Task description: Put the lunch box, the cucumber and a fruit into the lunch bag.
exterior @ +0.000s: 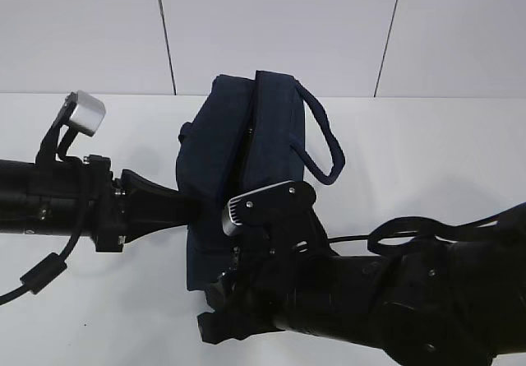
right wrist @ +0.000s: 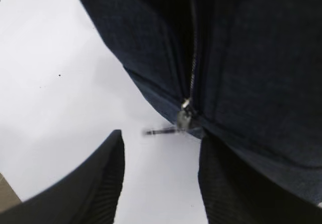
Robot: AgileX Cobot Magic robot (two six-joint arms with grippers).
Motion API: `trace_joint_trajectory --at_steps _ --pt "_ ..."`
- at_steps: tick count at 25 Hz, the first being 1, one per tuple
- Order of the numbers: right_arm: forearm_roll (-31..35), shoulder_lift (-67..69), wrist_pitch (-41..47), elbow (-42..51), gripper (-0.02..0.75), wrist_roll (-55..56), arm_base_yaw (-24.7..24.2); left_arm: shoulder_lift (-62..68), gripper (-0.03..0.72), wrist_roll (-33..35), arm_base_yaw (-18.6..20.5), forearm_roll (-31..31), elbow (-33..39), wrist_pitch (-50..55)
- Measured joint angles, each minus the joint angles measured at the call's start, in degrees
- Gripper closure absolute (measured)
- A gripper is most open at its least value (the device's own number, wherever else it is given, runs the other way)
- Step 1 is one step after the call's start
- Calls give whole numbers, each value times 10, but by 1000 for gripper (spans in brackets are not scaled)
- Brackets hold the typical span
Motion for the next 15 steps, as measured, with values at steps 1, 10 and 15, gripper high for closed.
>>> trace_joint_trajectory --at_steps 1,10,15 --pt "0 1 0 0 349 0 -1 0 679 0 0 0 0 0" --pt "26 5 4 0 335 -1 -14 0 679 0 0 0 0 0" --pt "47 5 4 -1 334 -1 -45 0 679 0 0 0 0 0"
